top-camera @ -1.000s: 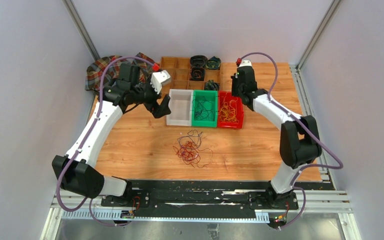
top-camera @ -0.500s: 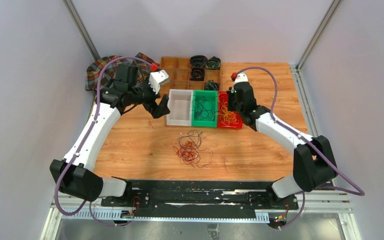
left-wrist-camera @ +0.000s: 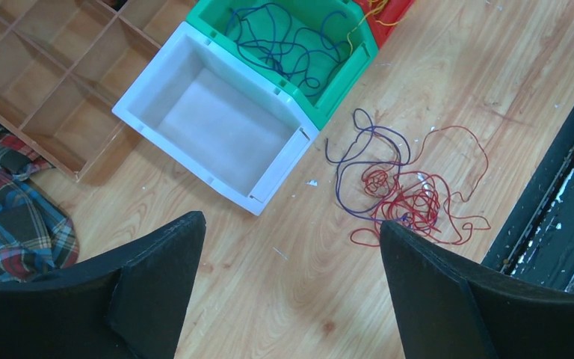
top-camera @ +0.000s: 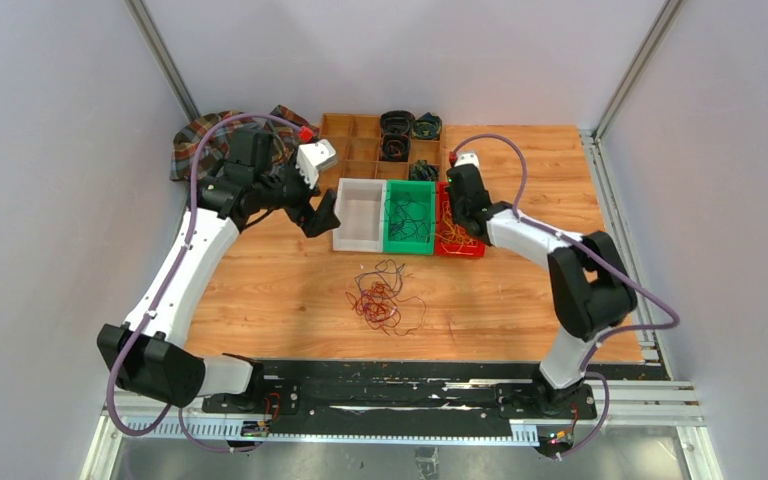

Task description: Untangle the cables

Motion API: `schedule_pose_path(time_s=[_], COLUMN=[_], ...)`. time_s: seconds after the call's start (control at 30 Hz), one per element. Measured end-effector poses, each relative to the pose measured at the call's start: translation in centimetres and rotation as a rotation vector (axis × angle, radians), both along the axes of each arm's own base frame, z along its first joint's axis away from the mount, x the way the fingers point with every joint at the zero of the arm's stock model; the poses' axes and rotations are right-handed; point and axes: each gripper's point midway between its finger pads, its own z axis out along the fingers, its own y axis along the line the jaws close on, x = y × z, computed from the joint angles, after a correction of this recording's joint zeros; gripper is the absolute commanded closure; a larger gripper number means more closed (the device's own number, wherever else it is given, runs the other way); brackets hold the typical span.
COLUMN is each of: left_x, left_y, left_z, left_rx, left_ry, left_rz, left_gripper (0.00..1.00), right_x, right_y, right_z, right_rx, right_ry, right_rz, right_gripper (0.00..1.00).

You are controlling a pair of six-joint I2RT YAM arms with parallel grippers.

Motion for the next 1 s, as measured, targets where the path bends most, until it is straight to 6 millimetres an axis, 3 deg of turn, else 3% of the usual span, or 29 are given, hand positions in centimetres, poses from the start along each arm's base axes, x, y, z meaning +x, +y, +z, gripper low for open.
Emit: schedule_pose_path(time_s=[0.2, 0.4, 0.57, 0.83, 1.0], left_x=[-0.2, -0.2, -0.3, -0.3, -0.4], left_y=[0.0, 0.1, 0.1, 0.1, 0.2], left_z=[0.3, 0.1, 0.1, 0.1, 0.0], left_rx=[-0.001, 0.007, 0.010, 0.010, 0.011], left_ry=[-0.011, -0.013, -0.013, -0.013, -0.007], left_rz=[-0.001, -0.009, -0.011, -0.011, -0.011], left_gripper=[0.09, 0.09, 0.09, 0.09, 0.09], right_x=[3.9, 5.1, 5.3, 6.5, 6.7], right_y=[1.1, 1.7, 1.7, 1.1, 1.6], right_z=[-1.0, -1.7, -1.9, -0.7, 1.8], right_rx=[-0.043, -0.053, -0.040, -0.024, 0.004], right_ry=[0.012, 0.021, 0.025, -0.009, -0.059], right_rz=[0.007, 0.028, 0.042, 0.051, 0.078], right_gripper=[0.99, 0.94, 0.76, 0.62, 0.60])
